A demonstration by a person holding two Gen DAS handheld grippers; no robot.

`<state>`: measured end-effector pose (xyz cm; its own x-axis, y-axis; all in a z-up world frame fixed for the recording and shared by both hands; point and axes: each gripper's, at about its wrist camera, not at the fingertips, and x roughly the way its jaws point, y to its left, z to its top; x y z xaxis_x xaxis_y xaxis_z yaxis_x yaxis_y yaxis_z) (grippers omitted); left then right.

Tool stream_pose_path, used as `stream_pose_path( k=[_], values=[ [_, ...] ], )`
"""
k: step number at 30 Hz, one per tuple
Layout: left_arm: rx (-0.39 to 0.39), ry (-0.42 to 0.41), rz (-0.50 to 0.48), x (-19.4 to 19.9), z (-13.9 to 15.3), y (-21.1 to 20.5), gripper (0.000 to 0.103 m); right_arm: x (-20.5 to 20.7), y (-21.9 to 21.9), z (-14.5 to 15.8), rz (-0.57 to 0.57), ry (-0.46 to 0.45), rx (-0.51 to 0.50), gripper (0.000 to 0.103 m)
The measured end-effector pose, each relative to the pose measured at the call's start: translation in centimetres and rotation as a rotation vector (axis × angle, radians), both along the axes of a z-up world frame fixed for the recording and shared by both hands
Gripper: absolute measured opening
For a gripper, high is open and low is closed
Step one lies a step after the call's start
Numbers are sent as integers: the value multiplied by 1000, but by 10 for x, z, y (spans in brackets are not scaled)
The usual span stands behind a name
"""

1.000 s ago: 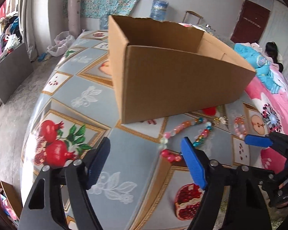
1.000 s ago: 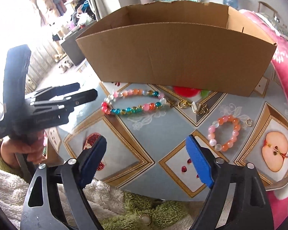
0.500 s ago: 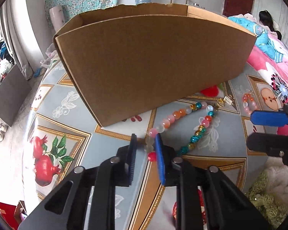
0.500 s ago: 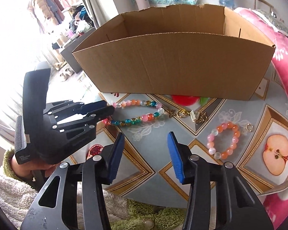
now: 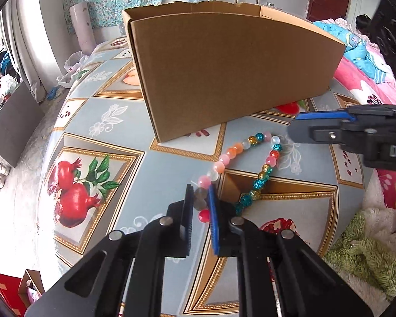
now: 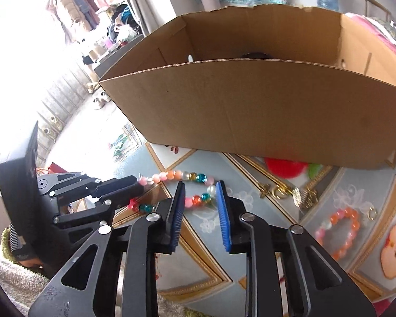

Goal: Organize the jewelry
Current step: 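Grasp the multicolour bead strand with the left gripper, then lift the bead strand with the left gripper and carry it over the box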

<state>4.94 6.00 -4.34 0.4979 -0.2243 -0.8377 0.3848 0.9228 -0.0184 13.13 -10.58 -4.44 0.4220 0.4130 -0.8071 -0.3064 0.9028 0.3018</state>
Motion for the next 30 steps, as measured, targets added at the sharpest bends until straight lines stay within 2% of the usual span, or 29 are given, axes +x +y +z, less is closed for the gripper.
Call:
stream_pose_path(
  k=[8,16,18,21,26,30],
  values=[
    [0,0,0,3,0,-1,11,13,17,-14,37,47,-50,11],
    [-9,3,-19,10,0,0,11,21,36,-19,73,68,-93,9],
    [-4,-7,-24,10,-1,-1,11,22,40,-22,77,81,-102,4],
    [5,-41,-37,10,-2,-4,11,22,43,-20,69,67,-113,0],
    [23,-84,-41,10,-2,-6,9,20,42,-19,54,54,-105,0],
    [22,-107,-44,5,5,-6,9,12,33,-7,44,5,-102,0]
  ],
)
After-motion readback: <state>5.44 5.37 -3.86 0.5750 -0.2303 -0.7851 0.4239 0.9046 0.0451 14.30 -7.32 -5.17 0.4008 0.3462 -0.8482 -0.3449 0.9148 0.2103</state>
